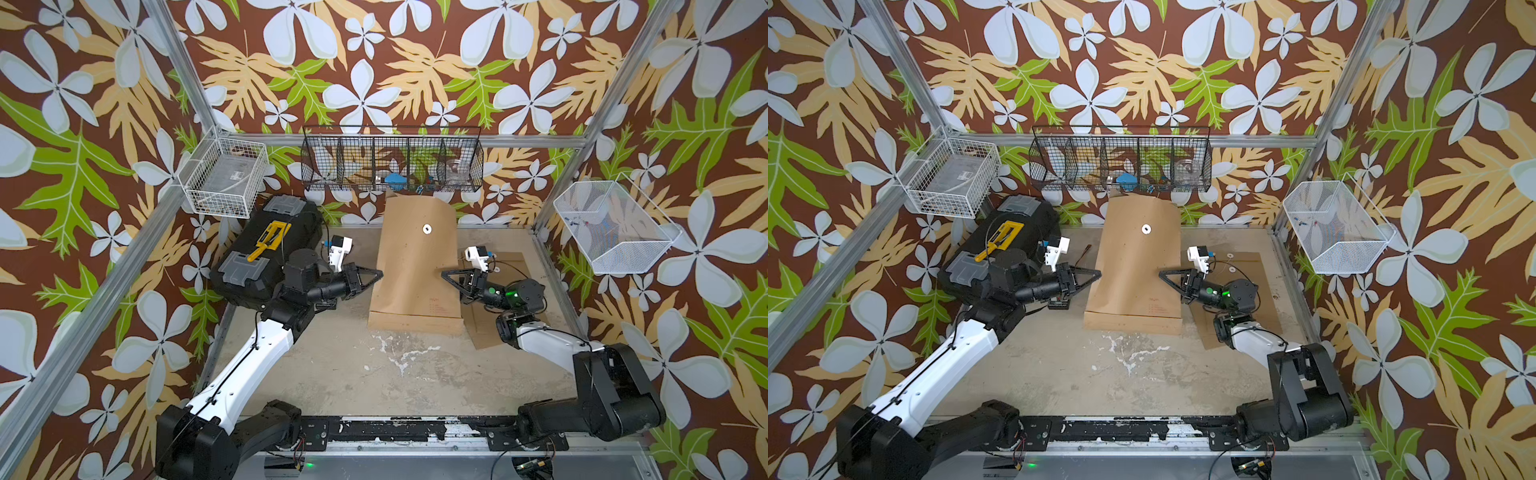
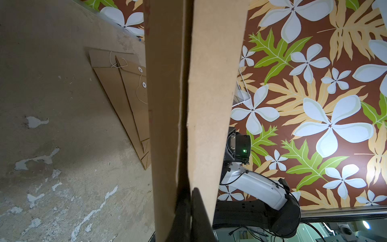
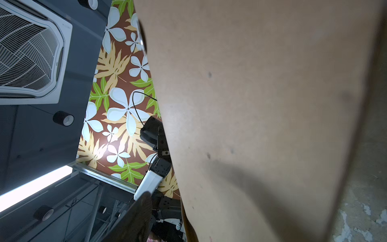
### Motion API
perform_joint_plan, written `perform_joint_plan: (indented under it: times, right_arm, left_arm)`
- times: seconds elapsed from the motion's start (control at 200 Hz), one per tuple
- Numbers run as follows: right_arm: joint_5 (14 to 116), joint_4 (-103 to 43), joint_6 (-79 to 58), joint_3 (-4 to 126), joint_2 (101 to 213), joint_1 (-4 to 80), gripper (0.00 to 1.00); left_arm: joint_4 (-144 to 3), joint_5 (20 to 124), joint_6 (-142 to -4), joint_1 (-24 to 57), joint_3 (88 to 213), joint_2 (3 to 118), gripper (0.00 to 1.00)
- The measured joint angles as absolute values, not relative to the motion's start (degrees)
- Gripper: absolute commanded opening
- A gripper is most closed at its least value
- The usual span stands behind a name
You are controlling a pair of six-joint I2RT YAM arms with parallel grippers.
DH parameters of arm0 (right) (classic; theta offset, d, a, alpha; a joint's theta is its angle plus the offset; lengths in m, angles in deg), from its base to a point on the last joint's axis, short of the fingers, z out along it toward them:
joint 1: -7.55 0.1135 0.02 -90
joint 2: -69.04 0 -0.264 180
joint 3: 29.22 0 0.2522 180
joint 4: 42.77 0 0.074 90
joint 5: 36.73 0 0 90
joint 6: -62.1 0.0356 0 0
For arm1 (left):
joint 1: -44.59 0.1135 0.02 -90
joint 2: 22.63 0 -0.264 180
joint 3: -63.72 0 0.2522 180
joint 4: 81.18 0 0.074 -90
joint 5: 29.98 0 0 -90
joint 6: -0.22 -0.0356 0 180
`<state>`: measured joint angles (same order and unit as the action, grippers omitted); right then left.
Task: Close the mouth of the file bag
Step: Pick up the file bag from the center of the board.
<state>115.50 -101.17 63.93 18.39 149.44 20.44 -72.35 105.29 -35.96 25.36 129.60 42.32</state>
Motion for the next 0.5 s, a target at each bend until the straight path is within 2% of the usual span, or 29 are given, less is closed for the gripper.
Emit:
perform_joint_plan:
  times: [0.355, 0.405, 0.496]
  right_arm:
    - [111.3, -76.2, 46.5, 21.6, 141.6, 20.8, 0.0]
    - [111.0, -73.9, 45.1, 22.0, 140.7, 20.8, 0.0]
    - [110.2, -70.7, 43.5, 22.7, 139.8, 20.8, 0.0]
  left_arm:
    - [-72.0, 104.8, -37.5, 27.0, 127.8, 41.1, 0.02]
    - [-72.6, 104.7, -37.2, 27.0, 127.2, 41.0, 0.07]
    - [-74.1, 104.7, -35.9, 27.3, 126.5, 41.0, 0.27]
